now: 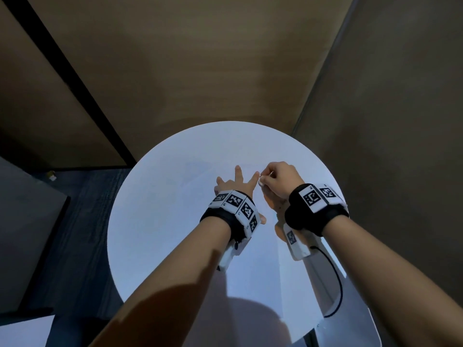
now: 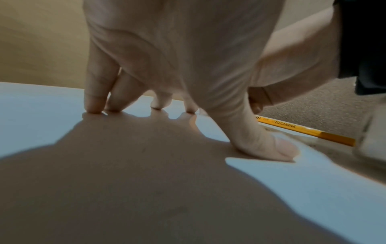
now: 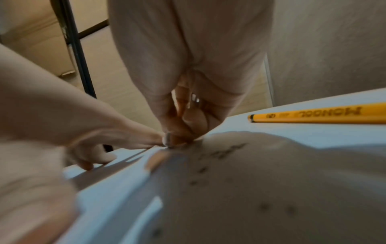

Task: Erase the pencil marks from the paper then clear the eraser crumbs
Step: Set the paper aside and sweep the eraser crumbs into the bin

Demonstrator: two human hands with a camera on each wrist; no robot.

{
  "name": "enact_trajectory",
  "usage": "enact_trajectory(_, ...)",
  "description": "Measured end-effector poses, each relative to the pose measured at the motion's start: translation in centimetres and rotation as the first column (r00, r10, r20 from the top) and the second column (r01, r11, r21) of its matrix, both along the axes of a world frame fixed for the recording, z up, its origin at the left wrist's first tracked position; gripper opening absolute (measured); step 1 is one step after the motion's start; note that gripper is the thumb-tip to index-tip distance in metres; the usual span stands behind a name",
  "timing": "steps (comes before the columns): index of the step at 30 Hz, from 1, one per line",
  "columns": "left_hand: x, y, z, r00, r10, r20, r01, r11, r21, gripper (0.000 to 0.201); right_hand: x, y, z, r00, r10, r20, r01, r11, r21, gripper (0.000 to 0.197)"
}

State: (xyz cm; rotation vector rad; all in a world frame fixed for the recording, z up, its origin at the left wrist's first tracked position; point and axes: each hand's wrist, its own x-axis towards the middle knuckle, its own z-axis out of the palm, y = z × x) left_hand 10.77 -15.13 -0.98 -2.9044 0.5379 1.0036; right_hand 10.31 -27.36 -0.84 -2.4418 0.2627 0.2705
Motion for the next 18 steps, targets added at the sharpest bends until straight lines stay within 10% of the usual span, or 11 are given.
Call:
enact_trajectory(8,0.1,-0.1,0.1,1.000,-0.009,0.021,0.009,1.000,0.003,0.112,0.6,-0.6,1.4,0.999,0.037,-0.009,-0.037,0.999,-0.008,0.006)
enact_trajectory(14,1.0,0.2,-0.4,0.989,0.083,0.120,-0.067,0.990,-0.128,0.035,0.5,-1.3,1.8,0.996,-0.073,0.051,0.069,0.995,0.078,0.004)
enact_trajectory(18,1.3,0.5,-0.4,0.991,0.003,0.135,0.016,0.990,-0.142,0.041,0.1,-1.2,1.5,0.999,0.010,-0.043,-0.005,0.995,0.100,0.006)
